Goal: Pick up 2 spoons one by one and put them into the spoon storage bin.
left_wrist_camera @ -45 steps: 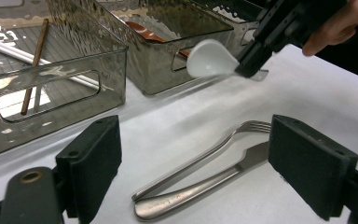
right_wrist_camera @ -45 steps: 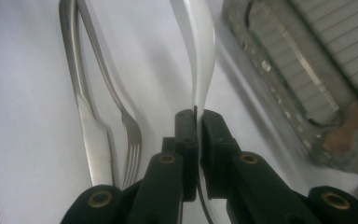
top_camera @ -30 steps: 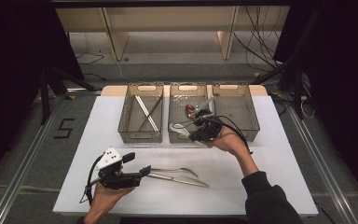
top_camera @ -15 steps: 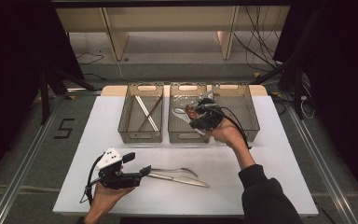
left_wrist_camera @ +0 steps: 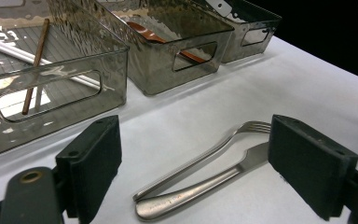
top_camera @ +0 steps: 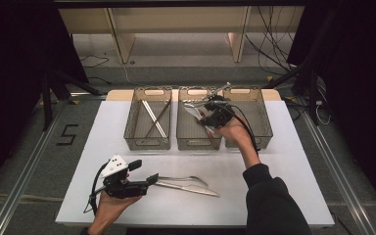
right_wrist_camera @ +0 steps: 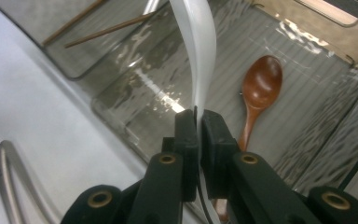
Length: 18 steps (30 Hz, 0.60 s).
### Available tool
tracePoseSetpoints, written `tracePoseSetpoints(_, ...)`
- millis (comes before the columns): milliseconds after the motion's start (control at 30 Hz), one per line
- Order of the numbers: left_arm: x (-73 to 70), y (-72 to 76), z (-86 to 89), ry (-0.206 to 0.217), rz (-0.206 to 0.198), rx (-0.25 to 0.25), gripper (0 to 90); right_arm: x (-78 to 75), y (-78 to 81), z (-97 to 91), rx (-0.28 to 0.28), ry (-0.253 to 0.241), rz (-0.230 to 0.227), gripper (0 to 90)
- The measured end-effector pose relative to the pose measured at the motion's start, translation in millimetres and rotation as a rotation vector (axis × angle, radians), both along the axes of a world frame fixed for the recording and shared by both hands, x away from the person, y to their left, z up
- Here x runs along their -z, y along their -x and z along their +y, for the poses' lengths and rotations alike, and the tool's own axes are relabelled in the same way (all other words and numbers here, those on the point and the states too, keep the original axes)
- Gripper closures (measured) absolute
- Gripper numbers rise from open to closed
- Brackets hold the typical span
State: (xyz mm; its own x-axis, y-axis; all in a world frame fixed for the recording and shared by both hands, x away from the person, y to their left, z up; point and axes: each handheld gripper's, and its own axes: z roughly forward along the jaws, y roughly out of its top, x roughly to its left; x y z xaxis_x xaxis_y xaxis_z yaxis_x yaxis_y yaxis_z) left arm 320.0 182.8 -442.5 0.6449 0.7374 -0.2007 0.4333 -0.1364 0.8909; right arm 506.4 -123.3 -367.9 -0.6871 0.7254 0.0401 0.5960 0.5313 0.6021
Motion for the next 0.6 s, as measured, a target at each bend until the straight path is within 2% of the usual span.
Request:
tracePoseSetpoints(233, -0.1, 0.0, 0.2, 0.000, 0.000, 0.001, 17.3, 6.1, -6.5, -0.9, 0.038, 0.006, 0.007, 86.5)
tracePoseSetpoints(600, -0.3, 0.5, 0.2, 0.002, -0.004, -0.001, 17.3, 17.0, -12.5, -1.6, 0.065, 0.023, 0.037, 86.5)
